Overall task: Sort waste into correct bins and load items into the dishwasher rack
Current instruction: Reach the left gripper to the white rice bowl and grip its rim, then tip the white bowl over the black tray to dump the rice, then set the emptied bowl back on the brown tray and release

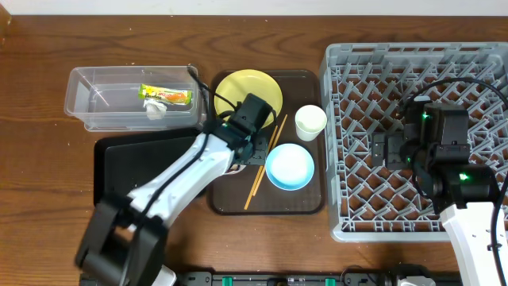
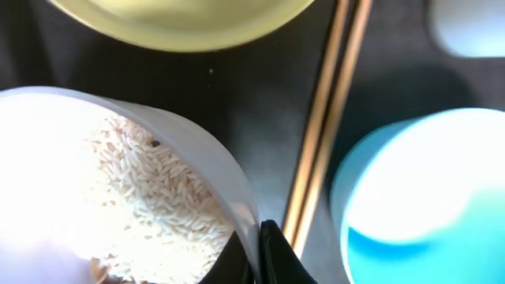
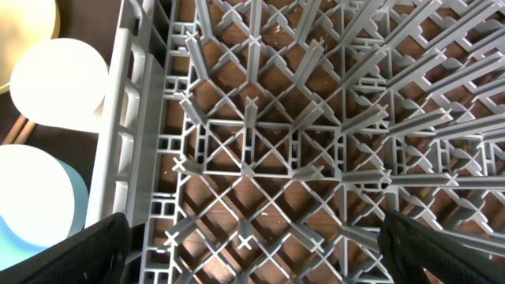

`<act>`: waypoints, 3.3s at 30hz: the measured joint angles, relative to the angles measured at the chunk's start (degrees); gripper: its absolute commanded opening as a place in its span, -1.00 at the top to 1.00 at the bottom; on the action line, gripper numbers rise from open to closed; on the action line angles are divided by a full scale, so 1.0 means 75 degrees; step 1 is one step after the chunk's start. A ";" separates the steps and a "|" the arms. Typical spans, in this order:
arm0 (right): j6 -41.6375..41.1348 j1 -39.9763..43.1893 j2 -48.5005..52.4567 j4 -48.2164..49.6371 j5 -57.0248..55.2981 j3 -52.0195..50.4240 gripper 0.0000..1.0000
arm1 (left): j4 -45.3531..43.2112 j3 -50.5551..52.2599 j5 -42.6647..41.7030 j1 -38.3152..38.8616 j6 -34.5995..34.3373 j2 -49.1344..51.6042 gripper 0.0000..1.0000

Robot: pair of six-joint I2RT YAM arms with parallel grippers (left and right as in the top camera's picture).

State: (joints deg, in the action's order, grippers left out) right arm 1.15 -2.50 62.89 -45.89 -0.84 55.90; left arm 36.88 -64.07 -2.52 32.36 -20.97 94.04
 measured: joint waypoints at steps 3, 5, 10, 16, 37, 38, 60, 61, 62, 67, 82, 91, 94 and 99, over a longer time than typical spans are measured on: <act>0.0000 0.0003 0.0000 0.0000 0.0000 0.0000 -0.98 | 0.0297 0.0000 -0.0012 -0.0020 0.0000 -0.0618 0.88; 0.0000 0.0000 0.0000 0.0000 -0.0003 0.0003 -0.99 | 0.0548 0.0000 -0.0023 -0.0087 0.0003 -0.1046 0.88; 0.0000 0.0000 0.0000 0.0000 -0.0003 0.0003 -0.98 | 0.1055 0.0000 -0.0676 -0.0938 0.0149 -0.1792 0.88; 0.0000 0.0000 0.0000 -0.0003 0.0000 0.0003 -0.99 | 0.1177 0.0117 -0.2809 -0.2917 0.1102 -0.1804 0.88; 0.0003 0.0000 0.0000 -0.0020 -0.0003 0.0003 -0.99 | 0.1233 0.1772 -1.0765 -0.7743 0.4232 0.0653 0.88; 0.0003 0.0000 0.0000 -0.0020 -0.0003 0.0003 -0.99 | 0.1256 0.1772 -1.0893 -0.7828 0.4226 0.0720 0.88; 0.0000 0.0000 0.0000 -0.0090 0.0000 0.0003 -0.99 | 0.1376 0.1781 -1.1476 -0.9145 0.1571 0.0807 0.88; 0.0000 0.0000 0.0000 -0.0099 0.0000 0.0003 -0.98 | 0.1376 0.1781 -1.1476 -0.9145 0.1539 0.0804 0.88; 0.0003 0.0000 0.0000 -0.0108 0.0000 0.0003 -0.98 | 0.1373 0.1781 -1.1476 -0.9151 0.1504 0.0804 0.88; 0.0000 0.0000 0.0000 -0.0137 -0.0003 0.0003 -0.98 | 0.1358 0.1781 -1.1476 -0.9151 0.1390 0.0804 0.88; 0.0000 0.0000 0.0000 -0.0137 -0.0003 0.0003 -0.98 | 0.0201 0.1789 -1.1476 -0.8836 0.1827 0.0702 0.88; 0.0000 0.0000 0.0000 -0.0137 0.0000 0.0006 -0.98 | 0.0006 0.1682 -0.9862 -0.6615 0.2226 -0.1131 0.88; 0.0000 0.0000 0.0000 -0.0137 -0.0003 0.0006 -0.99 | -0.0522 0.1518 -0.8542 -0.5418 0.2142 -0.1760 0.88; 0.0003 0.0000 0.0000 -0.0137 0.0000 0.0009 -0.99 | -0.1037 0.1396 -0.6277 -0.3503 0.2020 -0.2145 0.88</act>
State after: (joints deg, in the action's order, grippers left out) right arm 1.17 -2.50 62.89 -46.92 -0.84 55.96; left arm 29.10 -53.60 -49.60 6.09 -5.82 77.95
